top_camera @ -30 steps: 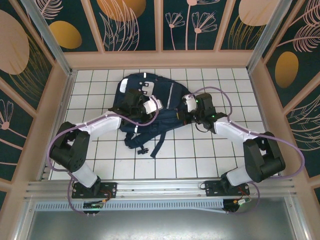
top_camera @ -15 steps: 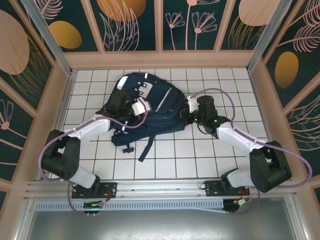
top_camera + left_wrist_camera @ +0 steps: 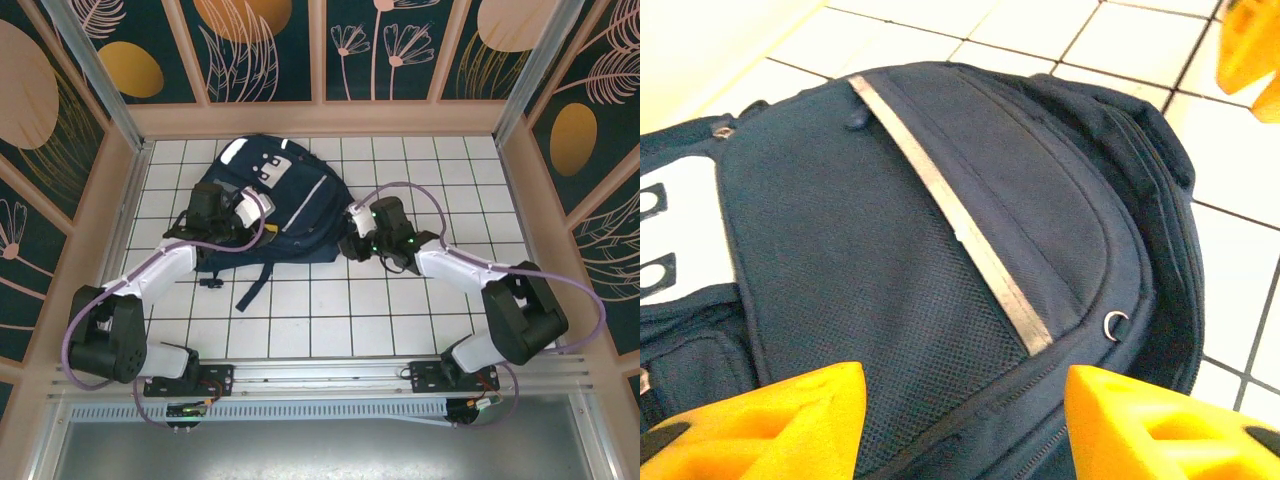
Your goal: Pack books, pencil case, and school supplies into a backpack
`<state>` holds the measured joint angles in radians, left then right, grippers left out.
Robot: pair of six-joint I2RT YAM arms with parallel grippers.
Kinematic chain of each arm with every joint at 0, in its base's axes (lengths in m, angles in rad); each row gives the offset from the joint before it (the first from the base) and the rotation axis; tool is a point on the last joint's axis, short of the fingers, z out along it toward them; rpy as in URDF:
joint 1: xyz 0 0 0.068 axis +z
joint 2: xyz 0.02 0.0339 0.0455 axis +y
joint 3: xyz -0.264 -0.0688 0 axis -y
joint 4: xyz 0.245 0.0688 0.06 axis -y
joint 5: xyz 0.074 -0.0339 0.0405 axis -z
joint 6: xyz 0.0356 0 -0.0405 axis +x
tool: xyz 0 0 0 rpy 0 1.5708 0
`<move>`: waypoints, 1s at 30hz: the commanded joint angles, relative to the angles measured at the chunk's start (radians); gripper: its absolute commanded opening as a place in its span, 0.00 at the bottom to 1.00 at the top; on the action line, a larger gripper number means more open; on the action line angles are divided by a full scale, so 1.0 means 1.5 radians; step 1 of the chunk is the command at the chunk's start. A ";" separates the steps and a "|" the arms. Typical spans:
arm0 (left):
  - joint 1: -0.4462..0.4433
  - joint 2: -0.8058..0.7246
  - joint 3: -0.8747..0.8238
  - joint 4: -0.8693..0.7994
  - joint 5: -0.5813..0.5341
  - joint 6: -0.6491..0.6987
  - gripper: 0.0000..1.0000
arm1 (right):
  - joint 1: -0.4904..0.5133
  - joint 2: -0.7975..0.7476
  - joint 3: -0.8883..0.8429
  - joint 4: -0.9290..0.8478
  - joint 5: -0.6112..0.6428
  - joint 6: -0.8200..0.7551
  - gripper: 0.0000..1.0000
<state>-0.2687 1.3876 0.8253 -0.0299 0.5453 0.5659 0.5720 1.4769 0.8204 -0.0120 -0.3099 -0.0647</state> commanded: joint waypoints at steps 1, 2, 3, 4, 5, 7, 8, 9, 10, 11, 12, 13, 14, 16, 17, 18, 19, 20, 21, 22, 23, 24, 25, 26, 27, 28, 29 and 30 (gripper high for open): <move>-0.031 0.012 0.041 -0.082 0.008 0.075 0.58 | -0.022 0.039 0.063 0.004 -0.083 -0.019 0.35; -0.050 0.022 0.052 -0.091 -0.014 0.101 0.61 | -0.043 0.053 0.077 0.006 -0.101 -0.010 0.37; -0.068 0.032 0.060 -0.093 -0.040 0.118 0.62 | -0.054 0.061 0.086 0.009 -0.114 -0.002 0.39; -0.087 0.047 0.070 -0.095 -0.070 0.136 0.62 | -0.064 0.067 0.093 0.017 -0.127 0.011 0.40; -0.103 0.064 0.083 -0.098 -0.097 0.145 0.63 | -0.073 0.070 0.097 0.023 -0.132 0.020 0.42; -0.117 0.094 0.094 -0.097 -0.120 0.147 0.63 | -0.083 0.070 0.101 0.032 -0.132 0.028 0.43; -0.123 0.108 0.120 -0.098 -0.129 0.147 0.64 | -0.085 0.069 0.102 0.033 -0.127 0.028 0.43; -0.129 0.118 0.125 -0.098 -0.137 0.149 0.64 | -0.088 0.068 0.102 0.032 -0.123 0.028 0.43; -0.135 0.127 0.129 -0.099 -0.149 0.158 0.65 | -0.089 0.066 0.100 0.032 -0.119 0.028 0.44; -0.143 0.134 0.127 -0.094 -0.166 0.165 0.68 | -0.090 0.065 0.098 0.035 -0.116 0.028 0.44; -0.148 0.140 0.124 -0.091 -0.180 0.173 0.69 | -0.091 0.063 0.095 0.036 -0.114 0.029 0.44; -0.152 0.147 0.121 -0.088 -0.193 0.182 0.69 | -0.092 0.062 0.092 0.040 -0.114 0.031 0.44; -0.156 0.153 0.118 -0.082 -0.203 0.184 0.69 | -0.091 0.061 0.087 0.046 -0.117 0.033 0.45; -0.158 0.166 0.116 -0.063 -0.230 0.180 0.69 | -0.091 0.058 0.075 0.064 -0.134 0.025 0.45; -0.160 0.172 0.115 -0.048 -0.251 0.171 0.68 | -0.090 0.056 0.067 0.077 -0.140 0.016 0.45; -0.162 0.177 0.114 -0.032 -0.266 0.162 0.67 | -0.088 0.055 0.060 0.091 -0.141 0.006 0.45; -0.163 0.181 0.114 -0.016 -0.281 0.151 0.63 | -0.085 0.051 0.051 0.110 -0.144 -0.009 0.46; -0.163 0.184 0.117 -0.010 -0.288 0.141 0.57 | -0.084 0.048 0.041 0.130 -0.158 -0.037 0.46; -0.163 0.187 0.125 -0.011 -0.289 0.134 0.48 | -0.082 0.046 0.029 0.148 -0.170 -0.069 0.47; -0.163 0.195 0.136 -0.009 -0.304 0.110 0.28 | -0.081 0.041 0.011 0.175 -0.196 -0.125 0.48; -0.163 0.206 0.157 -0.024 -0.319 0.091 0.04 | -0.080 0.037 -0.015 0.211 -0.230 -0.195 0.48; -0.163 0.213 0.176 -0.053 -0.321 0.093 0.00 | -0.083 0.035 -0.037 0.225 -0.275 -0.283 0.48; -0.164 0.212 0.183 -0.073 -0.308 0.101 0.00 | -0.084 0.037 -0.053 0.229 -0.319 -0.379 0.48; -0.163 0.200 0.173 -0.072 -0.280 0.116 0.00 | -0.085 0.047 -0.056 0.236 -0.334 -0.423 0.48; -0.163 0.181 0.155 -0.064 -0.243 0.136 0.00 | -0.087 0.061 -0.044 0.228 -0.345 -0.447 0.48; -0.164 0.155 0.128 -0.045 -0.206 0.153 0.00 | -0.090 0.078 -0.022 0.209 -0.360 -0.463 0.48; -0.163 0.131 0.106 -0.026 -0.173 0.165 0.00 | -0.090 0.092 -0.004 0.205 -0.365 -0.464 0.48; -0.163 0.112 0.084 -0.016 -0.150 0.176 0.00 | -0.088 0.100 0.005 0.212 -0.367 -0.462 0.48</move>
<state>-0.5159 1.6497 1.0145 -0.0853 0.1829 0.7761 0.4408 1.5955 0.7719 0.2466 -0.7547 -0.5766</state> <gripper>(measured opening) 0.051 0.480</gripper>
